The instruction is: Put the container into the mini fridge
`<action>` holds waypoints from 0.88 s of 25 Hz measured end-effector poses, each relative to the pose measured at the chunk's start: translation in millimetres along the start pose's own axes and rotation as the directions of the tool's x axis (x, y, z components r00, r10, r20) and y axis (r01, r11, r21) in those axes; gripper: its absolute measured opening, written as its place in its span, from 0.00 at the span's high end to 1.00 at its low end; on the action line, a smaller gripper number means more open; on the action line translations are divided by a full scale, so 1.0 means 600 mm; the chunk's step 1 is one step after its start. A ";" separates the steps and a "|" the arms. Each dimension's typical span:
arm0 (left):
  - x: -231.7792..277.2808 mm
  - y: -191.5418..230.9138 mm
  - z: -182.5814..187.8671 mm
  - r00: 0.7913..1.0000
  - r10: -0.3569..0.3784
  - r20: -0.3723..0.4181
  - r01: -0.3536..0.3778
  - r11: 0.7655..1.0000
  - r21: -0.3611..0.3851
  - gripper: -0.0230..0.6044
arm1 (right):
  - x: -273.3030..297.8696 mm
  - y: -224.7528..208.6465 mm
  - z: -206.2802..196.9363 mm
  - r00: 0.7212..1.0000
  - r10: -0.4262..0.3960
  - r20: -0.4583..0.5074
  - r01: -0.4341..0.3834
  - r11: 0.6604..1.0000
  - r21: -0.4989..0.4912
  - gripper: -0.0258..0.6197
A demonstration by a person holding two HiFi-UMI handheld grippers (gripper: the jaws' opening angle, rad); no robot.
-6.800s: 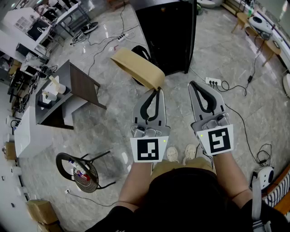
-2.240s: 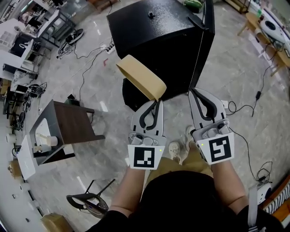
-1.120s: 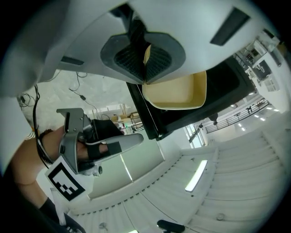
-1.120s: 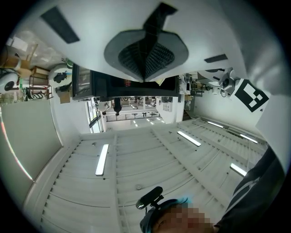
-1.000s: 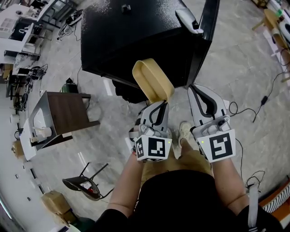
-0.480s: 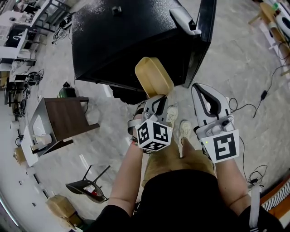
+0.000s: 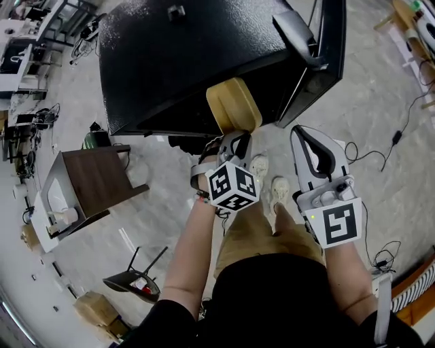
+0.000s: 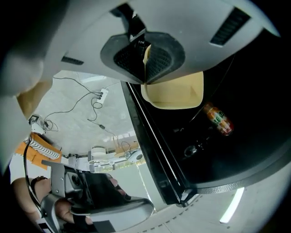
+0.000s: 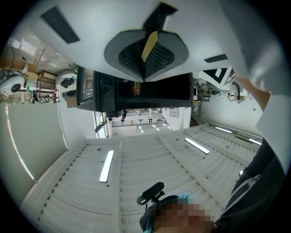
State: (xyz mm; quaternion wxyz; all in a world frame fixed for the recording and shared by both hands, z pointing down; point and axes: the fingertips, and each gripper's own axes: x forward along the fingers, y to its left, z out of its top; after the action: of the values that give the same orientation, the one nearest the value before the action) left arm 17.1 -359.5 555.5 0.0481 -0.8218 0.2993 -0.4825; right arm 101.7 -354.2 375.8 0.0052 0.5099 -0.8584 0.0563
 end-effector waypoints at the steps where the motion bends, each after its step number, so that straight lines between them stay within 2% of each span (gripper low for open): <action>1: 0.009 0.004 -0.004 1.000 -0.007 -0.008 0.007 1.000 0.012 0.92 | 0.007 0.000 -0.001 1.000 -0.005 0.000 0.005 1.000 0.009 0.90; 14: 0.119 0.058 -0.026 0.996 -0.068 -0.049 0.074 0.989 0.130 0.92 | 0.062 -0.027 -0.041 0.995 -0.083 -0.055 0.084 0.996 0.024 0.90; 22: 0.174 0.079 -0.025 0.995 -0.072 -0.065 0.082 0.982 0.171 0.92 | 0.067 -0.052 -0.058 0.987 -0.138 -0.081 0.141 0.989 0.033 0.90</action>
State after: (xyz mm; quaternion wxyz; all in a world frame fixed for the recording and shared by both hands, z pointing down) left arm 20.9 -450.9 625.9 0.0920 -0.8110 0.2255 -0.5319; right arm 107.9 -400.4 415.6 0.0332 0.5663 -0.8183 0.0923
